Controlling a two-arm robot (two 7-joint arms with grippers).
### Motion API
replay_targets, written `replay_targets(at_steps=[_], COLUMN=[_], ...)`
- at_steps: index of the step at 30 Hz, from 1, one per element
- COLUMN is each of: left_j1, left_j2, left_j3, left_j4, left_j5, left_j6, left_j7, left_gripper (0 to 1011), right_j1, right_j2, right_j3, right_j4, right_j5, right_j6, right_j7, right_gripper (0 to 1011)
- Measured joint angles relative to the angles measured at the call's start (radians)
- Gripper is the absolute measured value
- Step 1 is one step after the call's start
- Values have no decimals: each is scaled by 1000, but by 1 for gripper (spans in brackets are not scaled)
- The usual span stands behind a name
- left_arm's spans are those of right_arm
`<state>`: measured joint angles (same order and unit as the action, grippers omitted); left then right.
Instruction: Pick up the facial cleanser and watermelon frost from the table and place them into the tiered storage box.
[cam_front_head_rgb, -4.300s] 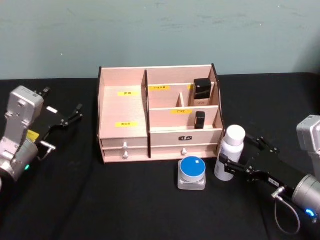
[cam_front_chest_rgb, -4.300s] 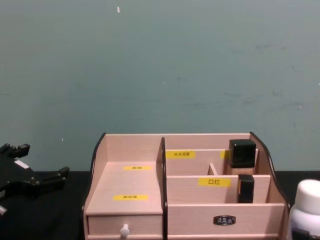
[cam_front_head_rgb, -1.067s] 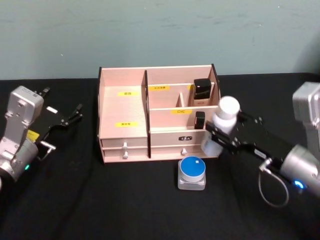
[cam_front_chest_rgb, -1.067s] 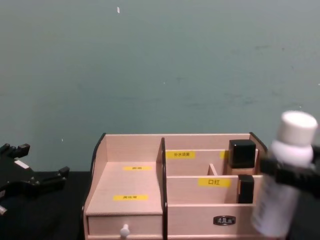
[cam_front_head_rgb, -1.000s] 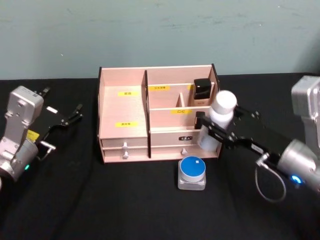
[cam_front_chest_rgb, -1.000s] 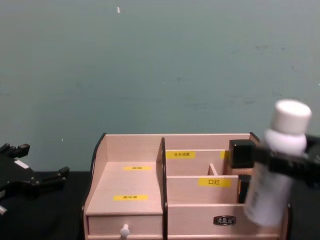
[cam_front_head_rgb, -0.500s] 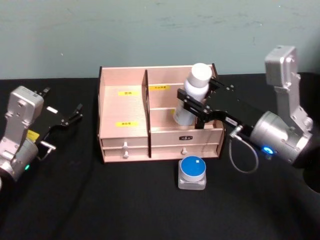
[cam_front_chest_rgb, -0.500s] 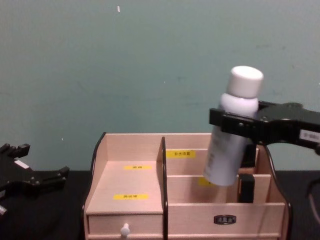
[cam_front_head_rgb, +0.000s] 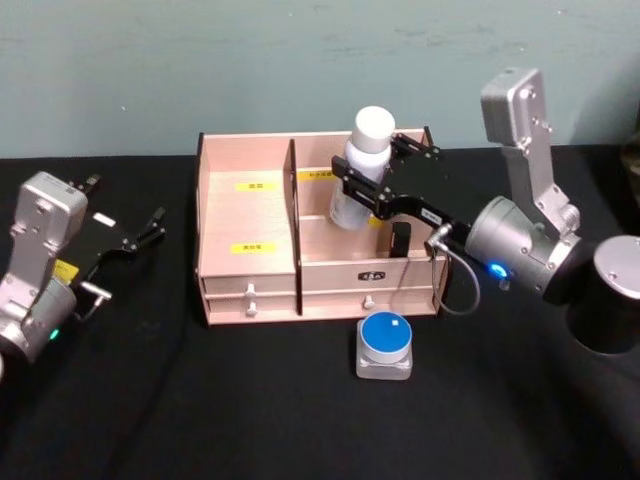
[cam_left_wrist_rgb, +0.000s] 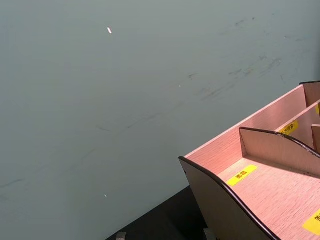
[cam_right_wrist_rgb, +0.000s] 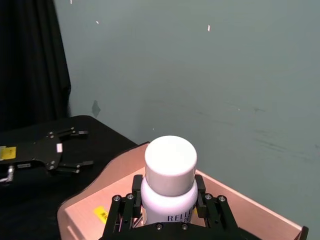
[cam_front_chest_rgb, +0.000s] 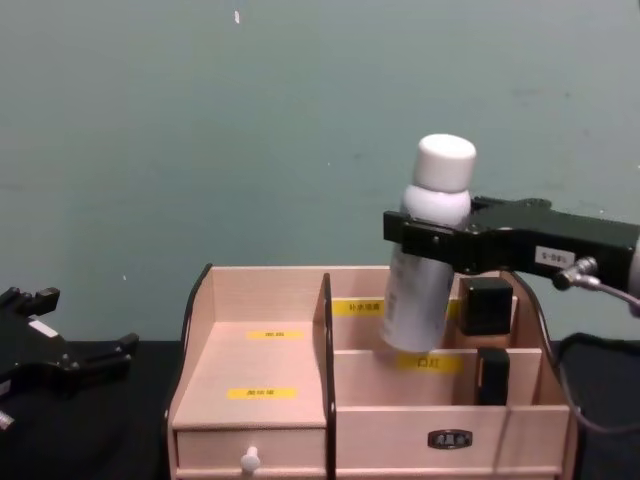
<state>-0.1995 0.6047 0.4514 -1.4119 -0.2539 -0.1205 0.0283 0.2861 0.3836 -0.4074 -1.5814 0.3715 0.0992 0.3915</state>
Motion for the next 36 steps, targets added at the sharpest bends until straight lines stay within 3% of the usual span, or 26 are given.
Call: replay_targets(at_steps=[23,36], left_j1=[0,0], left_j2=[0,0], left_j3=[0,0], left_j4=[0,0], left_j5=[0,0], left_j6=[0,0], left_j7=[0,0], left_gripper=[1001,1001], right_j1=[114,136], right_j2=[-82,-100], right_j3=[-26,-30], right_j4=[182,220], right_j5=[-41,-52], right_j6=[-23,-29], right_j7=[6,15], right_gripper=[601,601])
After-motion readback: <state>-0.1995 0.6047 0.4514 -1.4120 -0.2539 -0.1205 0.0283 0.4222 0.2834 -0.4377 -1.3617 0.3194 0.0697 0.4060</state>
